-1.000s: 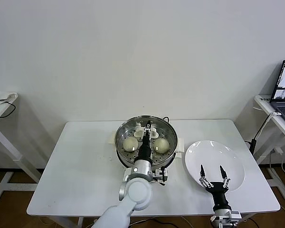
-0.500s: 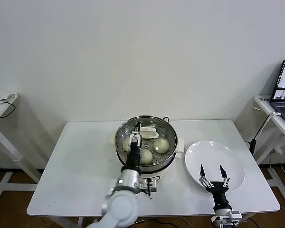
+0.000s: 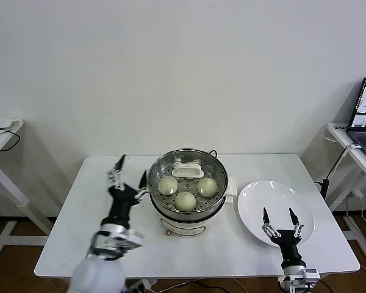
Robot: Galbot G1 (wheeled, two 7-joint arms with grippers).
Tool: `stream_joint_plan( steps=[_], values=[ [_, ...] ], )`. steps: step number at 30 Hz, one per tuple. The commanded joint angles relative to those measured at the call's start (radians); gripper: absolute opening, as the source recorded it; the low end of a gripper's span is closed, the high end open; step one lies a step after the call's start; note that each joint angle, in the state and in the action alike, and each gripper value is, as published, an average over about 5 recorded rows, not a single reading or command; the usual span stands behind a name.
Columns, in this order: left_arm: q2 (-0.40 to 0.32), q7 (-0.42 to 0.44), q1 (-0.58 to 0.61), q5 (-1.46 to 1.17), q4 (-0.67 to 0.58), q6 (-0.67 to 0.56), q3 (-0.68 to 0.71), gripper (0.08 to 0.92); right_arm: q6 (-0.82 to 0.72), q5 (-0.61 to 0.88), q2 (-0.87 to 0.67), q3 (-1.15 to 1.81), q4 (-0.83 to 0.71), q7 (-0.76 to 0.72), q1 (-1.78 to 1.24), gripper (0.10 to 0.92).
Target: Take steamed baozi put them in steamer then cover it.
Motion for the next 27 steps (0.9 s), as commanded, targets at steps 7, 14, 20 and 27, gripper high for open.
stream_joint_plan(
  steps=[7, 14, 20, 27],
  values=[
    [-0.088, 0.014, 0.236, -0.632, 0.084, -0.306, -0.358, 0.823, -0.061, 0.004, -0.007, 0.018, 0.146, 0.011, -0.020, 0.823],
    [-0.091, 0.023, 0.255, -0.618, 0.092, -0.330, -0.330, 0.823, -0.072, 0.004, -0.005, 0.021, 0.171, 0.012, -0.026, 0.823],
    [-0.093, 0.026, 0.263, -0.611, 0.101, -0.342, -0.312, 0.823, -0.080, 0.000, 0.002, 0.016, 0.185, 0.015, -0.036, 0.823],
    [-0.092, 0.027, 0.274, -0.611, 0.088, -0.345, -0.302, 0.823, -0.105, -0.012, 0.005, 0.014, 0.207, 0.018, -0.051, 0.823]
  ],
)
